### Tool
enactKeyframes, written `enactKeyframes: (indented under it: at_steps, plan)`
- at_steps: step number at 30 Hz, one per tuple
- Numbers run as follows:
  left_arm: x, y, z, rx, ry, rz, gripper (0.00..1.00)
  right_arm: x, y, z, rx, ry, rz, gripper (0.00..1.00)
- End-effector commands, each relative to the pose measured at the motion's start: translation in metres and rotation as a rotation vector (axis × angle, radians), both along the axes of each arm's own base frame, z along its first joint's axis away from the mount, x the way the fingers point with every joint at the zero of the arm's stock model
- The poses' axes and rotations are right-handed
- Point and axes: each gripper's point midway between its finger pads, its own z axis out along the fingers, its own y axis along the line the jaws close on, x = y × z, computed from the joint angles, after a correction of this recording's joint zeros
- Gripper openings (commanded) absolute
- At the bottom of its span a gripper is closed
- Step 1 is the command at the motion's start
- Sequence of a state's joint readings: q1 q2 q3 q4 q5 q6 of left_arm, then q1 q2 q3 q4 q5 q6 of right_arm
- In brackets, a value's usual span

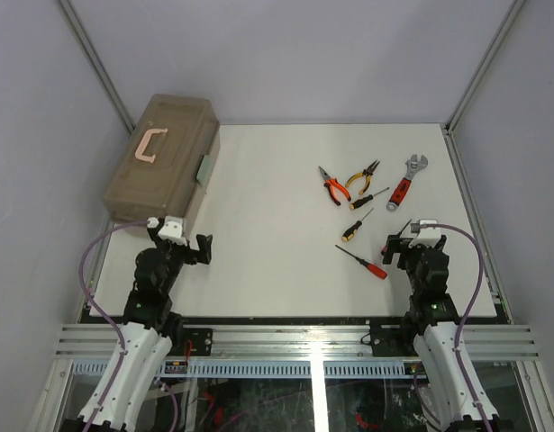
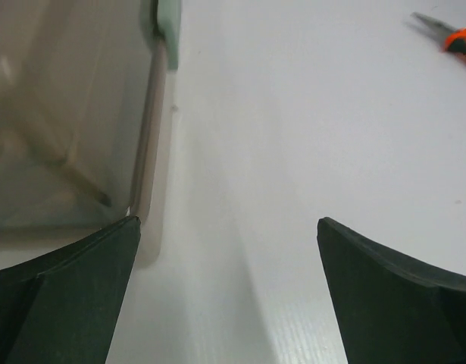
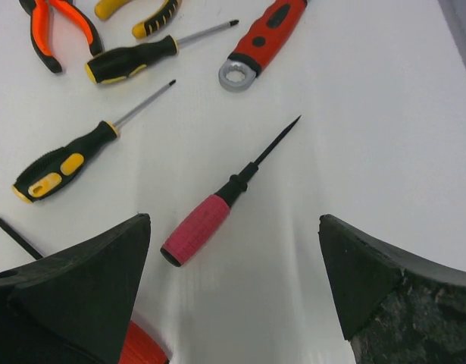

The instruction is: Pack the tool kit

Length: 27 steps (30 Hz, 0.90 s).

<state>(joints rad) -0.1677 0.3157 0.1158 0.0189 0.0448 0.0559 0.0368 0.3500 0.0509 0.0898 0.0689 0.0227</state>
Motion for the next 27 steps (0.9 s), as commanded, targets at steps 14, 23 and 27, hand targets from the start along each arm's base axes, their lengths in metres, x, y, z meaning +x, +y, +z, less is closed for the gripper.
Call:
enactKeyframes:
  at_steps: [14,23,27]
  plan:
    - [0.094,0.009,0.216,0.061,0.041,0.1,1.0,0.029,-0.014,0.118,0.239,0.152,-0.281,0.99]
    - [0.207,0.093,0.235,-0.076,0.162,0.2,1.0,0.075,0.037,0.135,0.408,0.28,-0.083,0.99]
    - [0.23,0.13,0.207,-0.071,0.255,0.304,1.0,0.078,0.045,0.143,0.42,0.28,-0.04,0.99]
